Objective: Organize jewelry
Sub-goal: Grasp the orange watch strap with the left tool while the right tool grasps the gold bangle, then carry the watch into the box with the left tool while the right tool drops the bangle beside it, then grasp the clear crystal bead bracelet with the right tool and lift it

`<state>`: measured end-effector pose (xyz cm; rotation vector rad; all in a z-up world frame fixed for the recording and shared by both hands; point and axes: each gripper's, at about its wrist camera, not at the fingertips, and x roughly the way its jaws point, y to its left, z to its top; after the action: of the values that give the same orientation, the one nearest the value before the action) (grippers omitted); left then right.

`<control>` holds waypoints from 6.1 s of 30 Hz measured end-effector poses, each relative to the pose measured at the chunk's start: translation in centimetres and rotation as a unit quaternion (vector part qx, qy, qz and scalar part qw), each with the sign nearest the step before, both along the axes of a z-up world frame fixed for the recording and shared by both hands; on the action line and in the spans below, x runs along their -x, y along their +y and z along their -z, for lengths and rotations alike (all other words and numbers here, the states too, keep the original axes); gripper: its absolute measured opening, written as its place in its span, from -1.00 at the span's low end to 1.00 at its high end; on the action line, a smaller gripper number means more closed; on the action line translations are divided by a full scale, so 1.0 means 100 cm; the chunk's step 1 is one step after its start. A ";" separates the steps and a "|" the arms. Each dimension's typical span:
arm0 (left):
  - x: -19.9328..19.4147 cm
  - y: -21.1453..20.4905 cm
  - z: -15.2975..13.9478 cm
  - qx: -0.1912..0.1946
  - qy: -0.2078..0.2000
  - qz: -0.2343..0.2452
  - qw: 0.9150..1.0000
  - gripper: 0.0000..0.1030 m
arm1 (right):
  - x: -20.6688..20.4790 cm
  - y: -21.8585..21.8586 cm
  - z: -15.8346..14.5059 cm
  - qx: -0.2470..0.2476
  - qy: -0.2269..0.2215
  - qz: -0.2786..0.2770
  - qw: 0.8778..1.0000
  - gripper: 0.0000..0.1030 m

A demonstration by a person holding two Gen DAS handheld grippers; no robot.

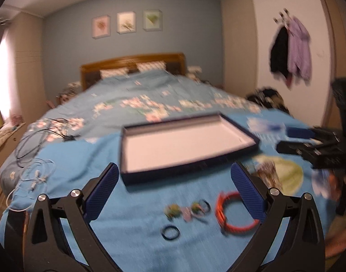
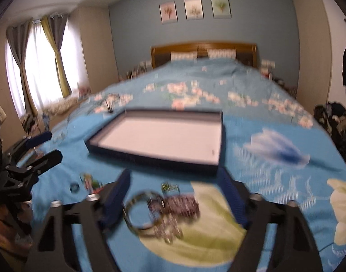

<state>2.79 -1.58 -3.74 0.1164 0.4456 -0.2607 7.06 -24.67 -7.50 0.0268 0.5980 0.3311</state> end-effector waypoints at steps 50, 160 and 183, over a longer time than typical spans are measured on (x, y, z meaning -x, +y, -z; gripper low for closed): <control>-0.049 -0.004 0.007 0.036 0.137 0.114 0.983 -0.82 | -0.044 0.013 -0.011 -0.039 0.058 -0.075 0.995 -0.89; -0.023 0.011 0.022 0.007 0.077 0.037 0.996 0.68 | -0.015 -0.005 0.016 0.009 0.059 -0.055 0.997 -0.58; -0.019 -0.001 0.045 -0.015 0.138 0.086 0.987 0.28 | -0.003 -0.002 -0.006 -0.038 0.038 -0.082 0.995 -0.58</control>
<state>4.69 -1.64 -8.21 0.1488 0.7155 -0.4428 7.40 -24.90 -6.90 0.0630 0.6646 0.5146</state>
